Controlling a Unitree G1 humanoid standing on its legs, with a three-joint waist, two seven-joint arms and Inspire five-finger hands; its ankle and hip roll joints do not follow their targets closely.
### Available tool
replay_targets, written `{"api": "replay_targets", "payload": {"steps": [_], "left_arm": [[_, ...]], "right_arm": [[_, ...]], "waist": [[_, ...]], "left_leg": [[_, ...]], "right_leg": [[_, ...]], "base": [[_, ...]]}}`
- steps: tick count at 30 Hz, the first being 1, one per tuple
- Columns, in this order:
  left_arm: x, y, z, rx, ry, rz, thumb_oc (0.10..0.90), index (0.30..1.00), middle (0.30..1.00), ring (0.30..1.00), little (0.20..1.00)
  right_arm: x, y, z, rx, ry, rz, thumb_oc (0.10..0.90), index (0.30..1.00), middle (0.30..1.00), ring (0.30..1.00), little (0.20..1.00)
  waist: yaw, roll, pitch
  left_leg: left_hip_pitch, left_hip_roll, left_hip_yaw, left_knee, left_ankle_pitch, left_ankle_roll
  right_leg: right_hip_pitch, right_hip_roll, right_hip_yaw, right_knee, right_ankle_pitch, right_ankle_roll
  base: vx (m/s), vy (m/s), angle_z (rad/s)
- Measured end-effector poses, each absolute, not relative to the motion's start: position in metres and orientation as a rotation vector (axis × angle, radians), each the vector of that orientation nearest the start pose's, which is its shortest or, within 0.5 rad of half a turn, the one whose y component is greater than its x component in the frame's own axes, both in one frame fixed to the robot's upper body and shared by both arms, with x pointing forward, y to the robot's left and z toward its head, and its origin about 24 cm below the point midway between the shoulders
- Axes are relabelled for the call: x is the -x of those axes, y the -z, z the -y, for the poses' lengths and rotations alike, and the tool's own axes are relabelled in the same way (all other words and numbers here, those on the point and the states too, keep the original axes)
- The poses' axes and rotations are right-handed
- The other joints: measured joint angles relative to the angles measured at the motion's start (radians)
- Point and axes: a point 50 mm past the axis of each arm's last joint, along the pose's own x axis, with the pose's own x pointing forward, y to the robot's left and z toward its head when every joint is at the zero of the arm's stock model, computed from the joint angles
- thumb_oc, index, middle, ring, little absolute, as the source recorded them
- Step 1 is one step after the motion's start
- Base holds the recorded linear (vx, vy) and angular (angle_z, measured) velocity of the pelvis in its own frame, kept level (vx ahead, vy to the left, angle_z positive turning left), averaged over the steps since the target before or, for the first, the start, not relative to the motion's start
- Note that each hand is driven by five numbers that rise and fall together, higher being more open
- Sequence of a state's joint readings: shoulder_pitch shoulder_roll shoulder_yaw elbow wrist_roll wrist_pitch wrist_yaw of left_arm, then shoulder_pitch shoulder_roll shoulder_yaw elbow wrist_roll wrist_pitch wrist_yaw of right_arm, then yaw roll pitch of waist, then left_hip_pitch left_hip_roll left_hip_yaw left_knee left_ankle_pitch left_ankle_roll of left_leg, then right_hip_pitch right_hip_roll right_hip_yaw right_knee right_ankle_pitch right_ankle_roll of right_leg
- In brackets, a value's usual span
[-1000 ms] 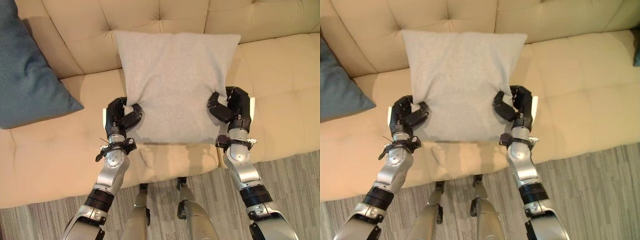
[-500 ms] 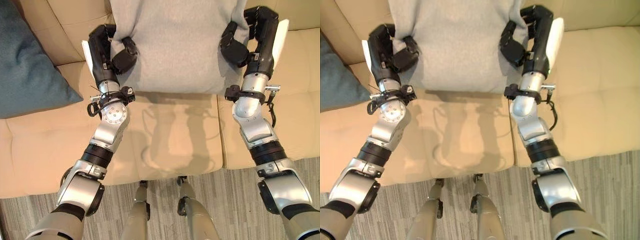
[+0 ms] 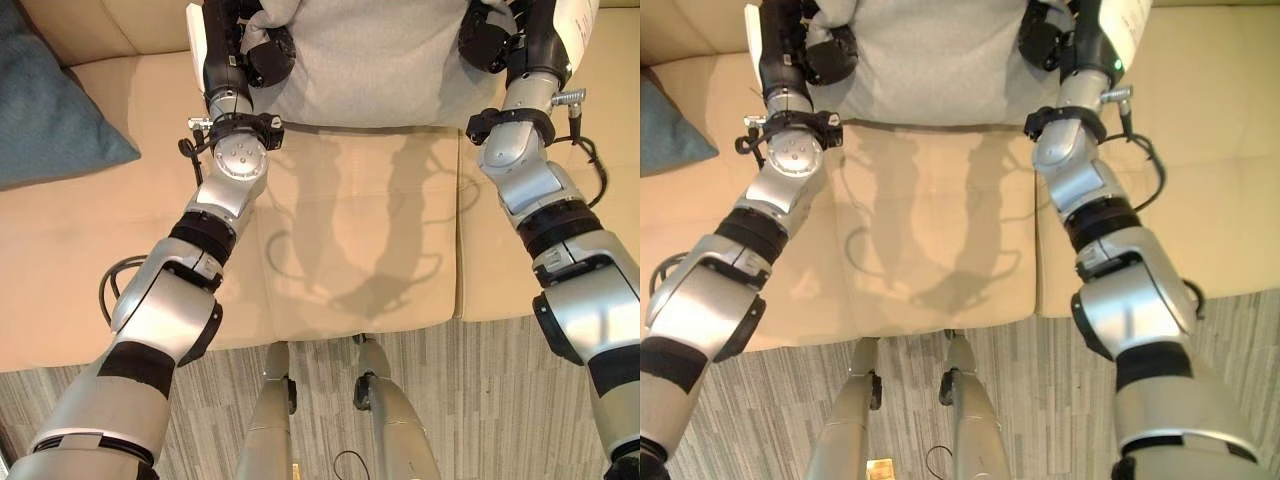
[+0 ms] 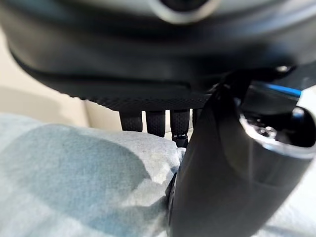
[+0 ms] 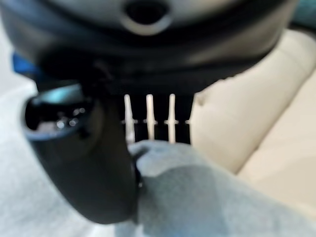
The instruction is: Pick up all the scattered cushions and arrange them neatly on the sofa.
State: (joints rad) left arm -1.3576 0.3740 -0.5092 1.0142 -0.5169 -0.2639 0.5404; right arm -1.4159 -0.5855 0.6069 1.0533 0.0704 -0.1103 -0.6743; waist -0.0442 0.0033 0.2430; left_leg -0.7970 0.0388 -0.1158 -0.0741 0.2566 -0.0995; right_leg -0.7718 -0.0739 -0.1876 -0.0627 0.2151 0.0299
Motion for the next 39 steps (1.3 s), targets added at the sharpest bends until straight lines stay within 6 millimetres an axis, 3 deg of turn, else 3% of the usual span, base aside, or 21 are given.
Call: {"api": "replay_targets", "payload": {"steps": [1,3,4,12,18,21,24,27,31,32,35,36,38,39], "left_arm": [[-0.413,-0.298,-0.132,-0.081,-0.261,0.547,0.8,0.9,0.9,0.9,0.9],[-0.413,-0.3,-0.129,-0.038,-0.235,0.544,0.8,0.9,0.9,0.9,0.9],[-0.413,-0.301,-0.127,-0.012,-0.22,0.54,0.8,0.9,0.9,0.9,0.9],[-0.412,-0.291,-0.115,0.054,-0.141,0.518,0.8,0.9,0.9,0.9,0.9],[-0.411,-0.283,-0.125,0.035,-0.116,0.516,0.8,0.9,0.9,0.9,0.9],[-0.408,-0.282,-0.145,-0.012,-0.116,0.53,0.8,0.9,0.9,0.9,0.9],[-0.407,-0.263,-0.177,-0.083,-0.165,0.484,0.8,0.9,0.9,0.9,0.9],[-0.396,-0.213,-0.237,-0.054,-0.305,0.35,0.8,0.9,0.9,0.9,0.9],[-0.371,-0.168,-0.274,0.007,-0.403,0.274,0.8,0.9,0.9,0.9,0.9],[-0.354,-0.134,-0.286,0.003,-0.434,0.193,0.8,0.9,0.9,0.9,0.9],[-0.314,-0.08,-0.286,0.005,-0.416,0.094,0.8,0.9,0.9,0.9,0.9],[-0.29,-0.039,-0.282,-0.019,-0.4,-0.032,0.8,0.9,0.9,0.9,0.9],[-0.259,-0.002,-0.277,-0.041,-0.378,-0.166,0.8,0.9,0.9,0.9,0.9],[-0.237,0.021,-0.275,-0.107,-0.34,-0.274,0.8,0.9,0.9,0.9,0.9]], "right_arm": [[-0.404,-0.333,0.197,0.717,0.605,0.64,0.518,0.476,0.476,0.476,0.476],[-0.403,-0.337,0.2,0.671,0.595,0.63,0.723,0.785,0.785,0.785,0.785],[-0.404,-0.339,0.206,0.625,0.605,0.594,0.8,0.9,0.9,0.9,0.9],[-0.405,-0.335,0.217,0.565,0.588,0.515,0.8,0.9,0.9,0.9,0.9],[-0.407,-0.325,0.221,0.541,0.556,0.481,0.8,0.9,0.9,0.9,0.9],[-0.406,-0.319,0.223,0.547,0.521,0.477,0.8,0.9,0.9,0.9,0.9],[-0.406,-0.296,0.233,0.56,0.49,0.427,0.8,0.9,0.9,0.9,0.9],[-0.398,-0.236,0.266,0.508,0.518,0.276,0.8,0.9,0.9,0.9,0.9],[-0.377,-0.194,0.29,0.482,0.545,0.208,0.8,0.9,0.9,0.9,0.9],[-0.364,-0.17,0.3,0.48,0.538,0.161,0.8,0.9,0.9,0.9,0.9],[-0.33,-0.122,0.302,0.473,0.486,0.11,0.8,0.9,0.9,0.9,0.9],[-0.312,-0.08,0.298,0.471,0.443,-0.006,0.8,0.9,0.9,0.9,0.9],[-0.288,-0.039,0.29,0.424,0.412,-0.114,0.8,0.9,0.9,0.9,0.9],[-0.269,-0.008,0.29,0.462,0.359,-0.242,0.8,0.9,0.9,0.9,0.9]], "waist": [[0.002,0.0,0.0],[0.002,0.0,0.0],[0.006,0.0,0.0],[0.008,0.0,0.0],[0.01,0.0,0.0],[0.01,0.0,0.0],[0.013,0.0,0.0],[0.015,0.0,0.0],[0.016,0.0,0.0],[0.018,0.0,0.0],[0.015,0.0,0.0],[0.013,-0.004,-0.001],[0.009,-0.007,-0.003],[0.01,-0.002,-0.007]], "left_leg": [[-0.008,0.0,0.0,0.0,0.0,0.0],[-0.022,0.0,0.0,0.0,0.001,0.001],[-0.032,0.0,-0.001,0.001,0.002,0.001],[-0.046,-0.005,-0.001,0.001,0.002,0.001],[-0.033,-0.005,0.002,0.001,0.002,0.001],[-0.02,-0.003,0.007,0.0,0.002,0.001],[0.021,-0.002,0.017,-0.001,0.002,0.001],[0.134,0.0,0.027,-0.012,0.002,0.001],[0.195,-0.003,0.036,-0.013,0.002,0.001],[0.228,-0.004,0.049,-0.013,-0.001,-0.001],[0.296,-0.005,0.053,-0.013,-0.011,-0.012],[0.354,-0.004,0.056,-0.013,-0.017,-0.018],[0.427,-0.001,0.057,-0.014,-0.041,-0.023],[0.469,0.01,0.066,-0.014,-0.074,-0.027]], "right_leg": [[-0.008,0.0,0.001,0.0,0.0,0.0],[-0.021,0.001,0.0,0.0,0.0,0.0],[-0.03,0.001,0.0,0.0,0.0,0.0],[-0.046,0.0,-0.001,0.013,-0.004,0.007],[-0.043,-0.002,0.002,0.028,-0.007,0.011],[-0.035,-0.005,0.003,0.03,-0.007,0.011],[0.003,-0.005,0.004,0.028,-0.008,0.011],[0.113,-0.004,0.003,0.024,-0.027,0.037],[0.175,-0.004,0.003,0.02,-0.036,0.049],[0.21,-0.005,0.002,0.017,-0.044,0.058],[0.296,-0.003,0.0,-0.012,-0.049,0.065],[0.354,-0.007,-0.001,-0.015,-0.06,0.078],[0.435,-0.004,0.001,-0.029,-0.084,0.08],[0.472,0.005,0.0,-0.028,-0.102,0.065]], "base": [[0.0,0.0,0.0],[0.0,-0.02,0.01],[0.0,-0.032,0.02],[0.0,-0.011,0.01],[0.0,-0.005,-0.02],[0.0,-0.013,-0.04],[0.0,-0.008,-0.02],[0.0,0.0,0.0],[0.0,0.0,0.0],[0.0,0.0,0.0],[0.02,0.023,0.06],[0.03,0.036,0.04],[0.02,0.018,-0.03],[0.02,0.031,-0.11]]}}
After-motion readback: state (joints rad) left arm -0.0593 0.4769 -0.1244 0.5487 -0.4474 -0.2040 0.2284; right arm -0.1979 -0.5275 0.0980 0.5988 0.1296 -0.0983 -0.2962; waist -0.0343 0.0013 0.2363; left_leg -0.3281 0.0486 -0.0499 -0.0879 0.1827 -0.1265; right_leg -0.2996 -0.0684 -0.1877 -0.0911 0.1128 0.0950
